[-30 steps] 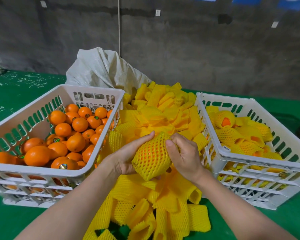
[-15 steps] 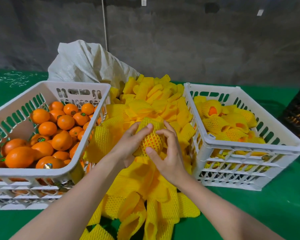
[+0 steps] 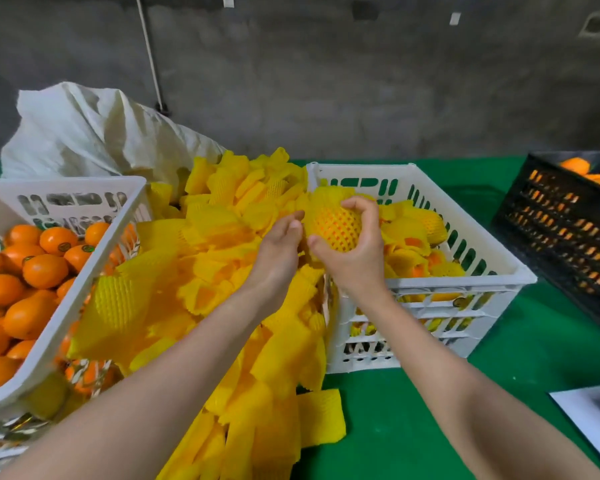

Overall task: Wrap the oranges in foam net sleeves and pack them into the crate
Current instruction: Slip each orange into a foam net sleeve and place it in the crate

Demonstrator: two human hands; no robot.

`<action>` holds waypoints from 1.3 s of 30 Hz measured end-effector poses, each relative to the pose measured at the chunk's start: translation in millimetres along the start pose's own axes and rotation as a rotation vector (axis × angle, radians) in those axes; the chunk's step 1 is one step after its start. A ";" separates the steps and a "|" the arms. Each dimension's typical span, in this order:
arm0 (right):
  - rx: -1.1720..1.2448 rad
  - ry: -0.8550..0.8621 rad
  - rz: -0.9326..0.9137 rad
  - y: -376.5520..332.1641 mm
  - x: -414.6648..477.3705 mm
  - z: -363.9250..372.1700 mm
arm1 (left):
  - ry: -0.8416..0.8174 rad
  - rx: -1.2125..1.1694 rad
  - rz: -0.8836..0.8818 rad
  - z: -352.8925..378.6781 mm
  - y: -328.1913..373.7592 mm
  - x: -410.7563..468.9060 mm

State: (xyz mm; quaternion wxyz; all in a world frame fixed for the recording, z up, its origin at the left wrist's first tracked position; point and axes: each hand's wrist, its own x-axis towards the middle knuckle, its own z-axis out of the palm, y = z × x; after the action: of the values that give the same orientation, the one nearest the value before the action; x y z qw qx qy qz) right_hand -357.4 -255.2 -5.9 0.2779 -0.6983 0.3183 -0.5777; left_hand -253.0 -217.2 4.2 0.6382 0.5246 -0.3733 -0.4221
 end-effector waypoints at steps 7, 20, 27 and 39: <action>-0.461 -0.341 0.428 65.8 67.5 -44.2 | -0.106 0.761 0.264 34.9 -29.4 29.5; -0.951 -0.977 0.279 86.9 57.4 -24.0 | -0.232 0.741 0.228 20.7 -26.9 18.1; -0.594 -0.164 -0.009 27.4 51.7 -7.2 | -0.235 0.628 0.195 -21.3 -8.9 -5.3; -0.332 -0.858 -0.129 -51.2 -27.1 175.7 | 0.313 0.438 0.146 -244.6 75.3 -38.7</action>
State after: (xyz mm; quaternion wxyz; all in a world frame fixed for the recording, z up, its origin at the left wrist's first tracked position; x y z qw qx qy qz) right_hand -181.6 -197.9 -15.5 0.2325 -0.9276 0.2187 -0.1941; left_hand -31.2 -87.4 35.2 0.5884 0.6805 -0.3894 -0.1980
